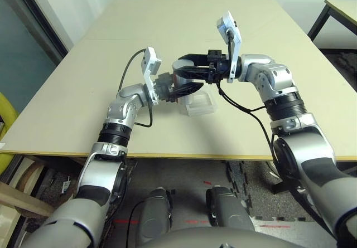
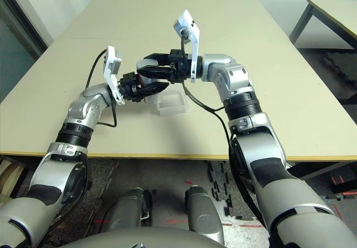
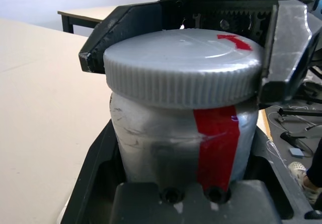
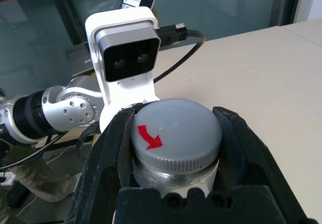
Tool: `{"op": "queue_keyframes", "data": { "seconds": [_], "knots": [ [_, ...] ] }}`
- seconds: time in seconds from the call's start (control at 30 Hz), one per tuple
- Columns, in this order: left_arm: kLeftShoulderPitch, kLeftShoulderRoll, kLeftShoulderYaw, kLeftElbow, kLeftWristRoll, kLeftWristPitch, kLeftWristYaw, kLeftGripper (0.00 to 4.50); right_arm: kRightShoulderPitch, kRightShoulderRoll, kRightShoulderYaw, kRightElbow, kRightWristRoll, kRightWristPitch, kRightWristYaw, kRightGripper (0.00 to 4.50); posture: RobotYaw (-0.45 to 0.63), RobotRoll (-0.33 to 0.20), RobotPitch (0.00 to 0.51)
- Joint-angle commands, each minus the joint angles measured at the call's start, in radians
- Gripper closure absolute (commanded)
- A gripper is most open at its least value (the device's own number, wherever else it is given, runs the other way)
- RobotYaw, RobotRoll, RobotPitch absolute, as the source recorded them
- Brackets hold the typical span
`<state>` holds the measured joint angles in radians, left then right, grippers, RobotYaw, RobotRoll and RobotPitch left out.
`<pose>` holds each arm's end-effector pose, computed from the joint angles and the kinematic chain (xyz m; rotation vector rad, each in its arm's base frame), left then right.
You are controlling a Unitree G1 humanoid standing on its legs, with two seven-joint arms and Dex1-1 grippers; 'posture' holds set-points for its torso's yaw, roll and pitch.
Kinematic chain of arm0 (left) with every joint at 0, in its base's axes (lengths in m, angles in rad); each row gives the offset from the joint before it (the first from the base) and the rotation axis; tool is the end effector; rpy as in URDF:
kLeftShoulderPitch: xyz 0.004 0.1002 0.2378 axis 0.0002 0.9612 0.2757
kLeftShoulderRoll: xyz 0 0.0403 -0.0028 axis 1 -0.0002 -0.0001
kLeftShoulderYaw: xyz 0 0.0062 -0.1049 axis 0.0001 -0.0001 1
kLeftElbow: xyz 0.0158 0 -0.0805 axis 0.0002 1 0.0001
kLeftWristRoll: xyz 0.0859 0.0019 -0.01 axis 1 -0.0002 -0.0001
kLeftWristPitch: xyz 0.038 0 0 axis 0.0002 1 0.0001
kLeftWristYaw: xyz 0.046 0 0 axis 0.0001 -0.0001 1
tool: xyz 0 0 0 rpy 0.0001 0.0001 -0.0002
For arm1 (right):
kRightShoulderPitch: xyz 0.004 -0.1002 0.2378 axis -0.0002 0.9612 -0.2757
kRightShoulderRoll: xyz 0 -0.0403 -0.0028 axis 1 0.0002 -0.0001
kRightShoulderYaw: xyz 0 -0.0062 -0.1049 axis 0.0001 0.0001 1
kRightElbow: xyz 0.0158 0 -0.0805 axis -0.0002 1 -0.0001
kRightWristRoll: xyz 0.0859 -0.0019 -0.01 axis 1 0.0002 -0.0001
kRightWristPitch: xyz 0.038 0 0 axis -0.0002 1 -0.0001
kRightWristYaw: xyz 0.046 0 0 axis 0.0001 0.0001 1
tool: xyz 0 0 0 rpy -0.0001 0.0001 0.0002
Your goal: Pour the medicine from the bottle into the box.
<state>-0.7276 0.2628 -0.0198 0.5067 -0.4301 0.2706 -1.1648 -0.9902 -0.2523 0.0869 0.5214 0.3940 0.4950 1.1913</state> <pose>0.3170 0.1658 0.1296 -0.1646 -0.0168 -1.2829 0.3385 -0.1305 0.1951 0.0582 0.0612 1.4327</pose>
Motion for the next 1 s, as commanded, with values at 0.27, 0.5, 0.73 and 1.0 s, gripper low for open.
{"op": "queue_keyframes", "data": {
  "seconds": [0.27, 0.5, 0.73, 1.0],
  "knots": [
    [-0.020, 0.035, 0.021, -0.052, -0.049, 0.132, -0.093, 1.69, -0.053, -0.002, -0.002, 0.063, 0.076, -0.087, 0.365, 1.92, -0.17, 0.000, 0.056],
    [-0.003, 0.035, 0.019, -0.093, -0.056, 0.163, -0.096, 1.69, -0.109, 0.045, -0.046, 0.197, 0.046, -0.173, 0.343, 1.20, -0.15, 0.000, 0.055],
    [0.019, 0.037, 0.010, -0.121, -0.060, 0.178, -0.096, 1.69, -0.127, 0.047, -0.076, 0.264, 0.029, -0.190, 0.307, 0.00, -0.15, 0.000, 0.054],
    [0.006, 0.030, 0.006, -0.094, -0.044, 0.149, -0.087, 1.69, -0.119, 0.035, -0.077, 0.255, 0.022, -0.184, 0.296, 0.00, -0.16, 0.000, 0.046]
  ]
}}
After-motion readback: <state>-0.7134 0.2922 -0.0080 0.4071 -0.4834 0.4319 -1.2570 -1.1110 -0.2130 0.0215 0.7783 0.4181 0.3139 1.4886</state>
